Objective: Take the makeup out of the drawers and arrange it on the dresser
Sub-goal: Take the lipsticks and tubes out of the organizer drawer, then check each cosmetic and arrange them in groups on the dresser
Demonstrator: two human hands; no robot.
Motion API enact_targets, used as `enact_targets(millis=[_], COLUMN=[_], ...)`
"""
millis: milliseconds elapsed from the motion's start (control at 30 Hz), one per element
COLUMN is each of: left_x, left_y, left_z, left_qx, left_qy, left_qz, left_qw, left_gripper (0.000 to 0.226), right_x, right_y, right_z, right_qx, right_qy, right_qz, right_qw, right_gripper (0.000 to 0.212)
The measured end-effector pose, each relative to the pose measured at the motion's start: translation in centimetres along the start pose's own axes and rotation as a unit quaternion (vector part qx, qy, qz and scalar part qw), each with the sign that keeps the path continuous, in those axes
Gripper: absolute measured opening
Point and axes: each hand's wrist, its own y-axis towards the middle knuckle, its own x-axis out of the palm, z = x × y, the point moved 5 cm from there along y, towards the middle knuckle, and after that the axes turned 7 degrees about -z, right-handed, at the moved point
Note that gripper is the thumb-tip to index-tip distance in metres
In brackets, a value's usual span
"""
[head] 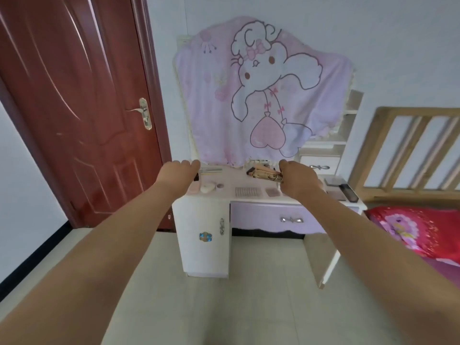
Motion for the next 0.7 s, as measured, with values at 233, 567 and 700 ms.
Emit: enact_targets(millis=[233, 567, 700], left_x=[7.1, 22.0, 28.3], left_y=[20.1, 38.7, 44.3], left_z=[-2.4, 2.9, 5.9], left_qx=[0.044, 0.013, -0.107], left_qy=[-0.034, -0.270, -0.468], left_qz=[-0.012, -0.176, -0.285], left_qw=[0.998, 0.946, 0.830], left_gripper=[0.041, 0.038, 0.030], right_x=[7.9, 23.8, 30.8], right_y=[19.4, 36.7, 43.1], right_z=[1.3, 3.5, 3.0], right_qx=[0.050, 0.132, 0.159], right_qy=[0.095, 0.192, 0.326], right_qz=[-0.013, -0.203, -0.285], right_qw=[0.994, 0.951, 0.887], right_gripper=[0.014, 0.029, 0.033])
